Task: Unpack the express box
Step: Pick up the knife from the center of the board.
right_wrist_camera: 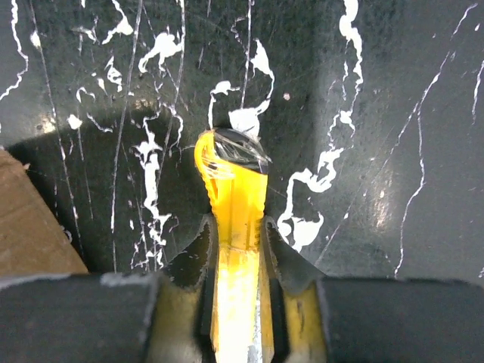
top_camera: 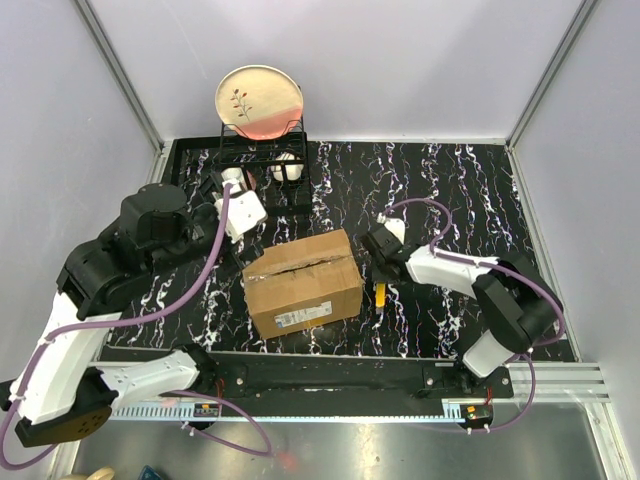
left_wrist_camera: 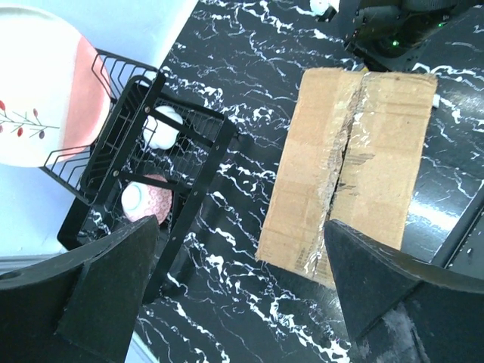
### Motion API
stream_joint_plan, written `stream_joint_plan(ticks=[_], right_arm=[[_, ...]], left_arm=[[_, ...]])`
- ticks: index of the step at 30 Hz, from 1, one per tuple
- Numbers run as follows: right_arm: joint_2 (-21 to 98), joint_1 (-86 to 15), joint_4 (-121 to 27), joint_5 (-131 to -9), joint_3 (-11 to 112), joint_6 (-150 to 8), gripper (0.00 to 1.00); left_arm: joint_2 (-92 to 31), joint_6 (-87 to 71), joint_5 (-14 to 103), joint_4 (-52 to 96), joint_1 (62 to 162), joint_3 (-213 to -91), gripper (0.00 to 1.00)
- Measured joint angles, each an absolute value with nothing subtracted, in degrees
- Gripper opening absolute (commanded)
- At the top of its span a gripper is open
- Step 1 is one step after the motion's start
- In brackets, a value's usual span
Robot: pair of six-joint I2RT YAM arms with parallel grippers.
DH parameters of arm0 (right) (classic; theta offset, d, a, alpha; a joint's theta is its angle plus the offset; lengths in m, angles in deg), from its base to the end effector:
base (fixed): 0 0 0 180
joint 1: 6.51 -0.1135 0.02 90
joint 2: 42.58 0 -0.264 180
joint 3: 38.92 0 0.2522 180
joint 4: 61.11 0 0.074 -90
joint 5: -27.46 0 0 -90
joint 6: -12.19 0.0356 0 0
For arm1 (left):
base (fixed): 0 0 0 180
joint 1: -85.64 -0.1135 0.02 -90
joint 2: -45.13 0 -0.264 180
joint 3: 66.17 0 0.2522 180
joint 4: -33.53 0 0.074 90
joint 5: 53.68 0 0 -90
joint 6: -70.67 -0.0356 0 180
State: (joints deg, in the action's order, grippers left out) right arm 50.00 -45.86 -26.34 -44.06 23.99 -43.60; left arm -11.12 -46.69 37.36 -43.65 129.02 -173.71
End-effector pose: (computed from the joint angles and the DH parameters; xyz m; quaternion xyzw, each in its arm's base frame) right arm 0.2372 0.1799 0.1552 -0.0077 0.9632 0.0053 0.2686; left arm 0.0938 -0.0895 0.4820 0.4945 0.6883 -0.0816 0.5245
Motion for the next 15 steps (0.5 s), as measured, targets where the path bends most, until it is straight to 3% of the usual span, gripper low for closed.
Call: stream_joint_plan(ticks=[3, 8, 15], right_arm=[[47.59, -45.82, -26.84, -45.15, 21.91, -43.79, 0.0], [37.21, -45.82, -23.45, -46.51, 20.19, -44.4, 0.0], [9.23, -45.82, -22.38, -49.92, 21.08, -45.63, 0.0]], left_arm=[[-11.43, -46.38, 38.95, -43.86, 129.02, -174.95, 0.99], [-14.18, -46.23, 41.92, -44.61, 128.99, -181.07, 0.99], [-14.62, -46.01, 52.24, -43.34, 128.91, -182.73, 0.99]])
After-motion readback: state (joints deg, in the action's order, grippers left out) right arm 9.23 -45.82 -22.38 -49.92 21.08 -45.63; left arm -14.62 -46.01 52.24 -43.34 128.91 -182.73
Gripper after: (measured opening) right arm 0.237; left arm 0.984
